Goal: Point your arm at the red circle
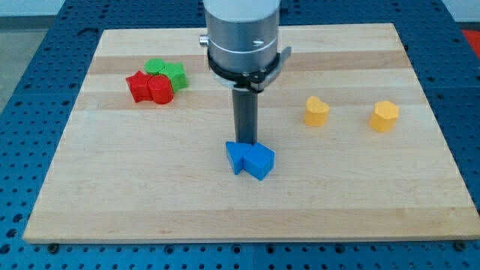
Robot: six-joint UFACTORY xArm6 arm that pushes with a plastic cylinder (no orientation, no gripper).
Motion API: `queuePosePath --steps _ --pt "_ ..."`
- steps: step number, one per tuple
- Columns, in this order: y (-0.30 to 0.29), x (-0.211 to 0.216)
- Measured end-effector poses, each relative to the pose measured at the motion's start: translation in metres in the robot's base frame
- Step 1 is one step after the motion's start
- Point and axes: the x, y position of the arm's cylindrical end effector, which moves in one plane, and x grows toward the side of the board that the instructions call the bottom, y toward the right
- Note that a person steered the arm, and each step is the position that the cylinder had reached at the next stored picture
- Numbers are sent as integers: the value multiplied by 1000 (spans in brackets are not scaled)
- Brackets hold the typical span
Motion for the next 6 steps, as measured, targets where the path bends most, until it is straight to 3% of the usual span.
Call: queuePosePath --steps 1,4,6 --pt "-2 3" --pt "-104 -60" --pt "-155 -46"
